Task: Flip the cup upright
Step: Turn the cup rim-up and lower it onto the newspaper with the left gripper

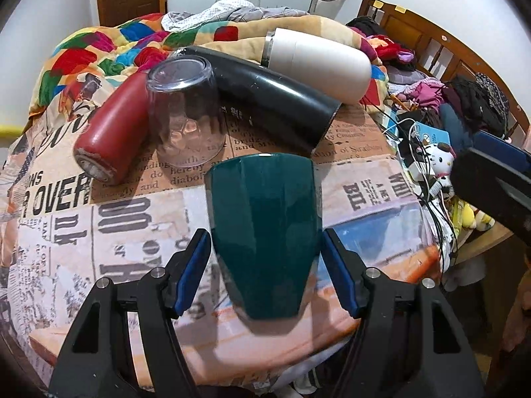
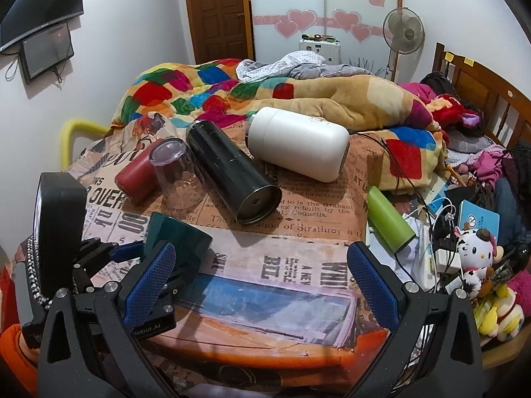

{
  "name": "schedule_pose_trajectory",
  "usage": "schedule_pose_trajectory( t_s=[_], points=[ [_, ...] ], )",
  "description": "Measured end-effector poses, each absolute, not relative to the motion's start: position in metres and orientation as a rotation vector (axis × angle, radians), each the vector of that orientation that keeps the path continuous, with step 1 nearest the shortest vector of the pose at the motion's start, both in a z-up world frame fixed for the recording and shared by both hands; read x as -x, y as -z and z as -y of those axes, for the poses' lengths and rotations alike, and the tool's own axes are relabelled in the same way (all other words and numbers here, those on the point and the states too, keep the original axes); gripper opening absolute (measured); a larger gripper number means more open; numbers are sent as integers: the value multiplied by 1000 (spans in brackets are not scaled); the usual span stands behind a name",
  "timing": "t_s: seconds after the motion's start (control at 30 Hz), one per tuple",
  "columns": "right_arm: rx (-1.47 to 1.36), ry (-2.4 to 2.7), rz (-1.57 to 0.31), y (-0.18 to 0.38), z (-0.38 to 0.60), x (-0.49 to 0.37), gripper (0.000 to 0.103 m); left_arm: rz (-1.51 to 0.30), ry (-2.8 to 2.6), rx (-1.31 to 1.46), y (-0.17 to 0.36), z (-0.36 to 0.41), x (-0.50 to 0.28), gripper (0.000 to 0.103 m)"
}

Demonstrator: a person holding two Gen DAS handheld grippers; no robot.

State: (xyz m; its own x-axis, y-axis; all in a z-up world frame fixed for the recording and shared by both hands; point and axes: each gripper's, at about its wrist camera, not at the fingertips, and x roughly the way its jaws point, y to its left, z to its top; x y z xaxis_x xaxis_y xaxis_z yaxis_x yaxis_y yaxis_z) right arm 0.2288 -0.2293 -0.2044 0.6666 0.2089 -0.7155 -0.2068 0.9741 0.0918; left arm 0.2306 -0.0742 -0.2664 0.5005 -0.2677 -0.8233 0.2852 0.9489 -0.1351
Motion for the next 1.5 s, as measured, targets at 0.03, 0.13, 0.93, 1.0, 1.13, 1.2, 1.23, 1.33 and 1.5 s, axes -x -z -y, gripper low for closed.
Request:
schedule_pose_trajectory(
  t_s=[0.03,0.13,0.93,1.0,1.13,1.2,1.23,1.33,1.5],
  points=[
    [-6,-240,-808,203,228,-228,103,-981,332,-18,262,71,-225,67],
    [-16,-255,-812,201,224,-229,103,-939,302,-12,248,56,-213,68],
    [-143,-400,-1158,285,146,-287,81,-801,29,68,224,-49,-168,71],
    [-136,-396,-1163,286,145,-290,74,-800,31,68,225,-49,-167,71],
    [-114,-402,-1164,284,143,-290,72,-800,28,61,224,-48,-167,71],
    [-107,-411,-1161,283,142,-288,72,-798,26,59,224,-48,-166,71],
    [-103,-415,-1156,281,142,-287,72,-798,25,59,223,-48,-167,71],
    [-92,-432,-1127,270,143,-280,72,-797,22,60,222,-47,-167,71],
    [-40,-449,-1062,250,139,-275,72,-790,21,52,218,-44,-168,71]
  ],
)
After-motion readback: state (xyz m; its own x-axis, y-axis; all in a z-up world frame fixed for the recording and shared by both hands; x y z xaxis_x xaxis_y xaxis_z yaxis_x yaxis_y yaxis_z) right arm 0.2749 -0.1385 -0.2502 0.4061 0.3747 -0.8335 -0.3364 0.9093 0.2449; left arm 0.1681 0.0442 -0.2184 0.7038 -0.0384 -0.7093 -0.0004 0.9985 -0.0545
